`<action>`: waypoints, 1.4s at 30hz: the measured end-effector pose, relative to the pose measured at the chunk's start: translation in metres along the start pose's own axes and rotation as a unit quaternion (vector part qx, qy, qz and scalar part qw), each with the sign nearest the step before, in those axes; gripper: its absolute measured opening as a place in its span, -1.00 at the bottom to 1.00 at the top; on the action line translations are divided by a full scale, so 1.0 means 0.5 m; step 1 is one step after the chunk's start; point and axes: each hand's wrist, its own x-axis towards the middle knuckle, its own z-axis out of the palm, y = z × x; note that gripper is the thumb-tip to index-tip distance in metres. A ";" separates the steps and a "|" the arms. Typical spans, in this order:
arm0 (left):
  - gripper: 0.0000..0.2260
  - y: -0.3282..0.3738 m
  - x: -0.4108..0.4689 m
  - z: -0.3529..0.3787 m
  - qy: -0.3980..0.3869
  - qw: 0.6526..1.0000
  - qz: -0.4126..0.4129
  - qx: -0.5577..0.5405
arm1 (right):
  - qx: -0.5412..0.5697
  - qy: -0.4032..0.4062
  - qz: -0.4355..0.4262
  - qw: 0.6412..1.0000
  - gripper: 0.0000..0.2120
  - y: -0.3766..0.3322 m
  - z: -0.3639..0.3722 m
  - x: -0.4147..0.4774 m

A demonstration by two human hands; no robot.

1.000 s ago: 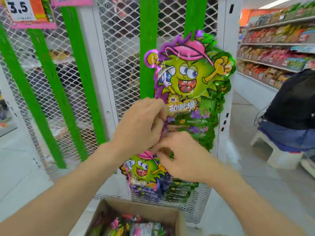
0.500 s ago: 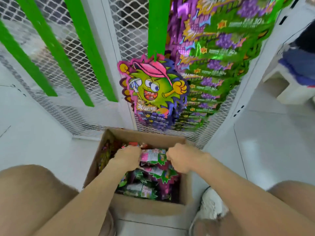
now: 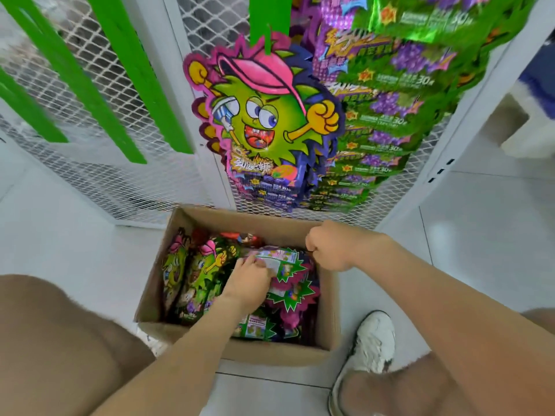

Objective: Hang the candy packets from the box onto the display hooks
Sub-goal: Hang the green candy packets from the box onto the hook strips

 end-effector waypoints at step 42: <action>-0.59 0.011 -0.196 -0.735 0.465 0.823 0.053 -0.321 | 0.208 0.685 -0.052 0.697 -0.82 -0.142 -0.261 -0.249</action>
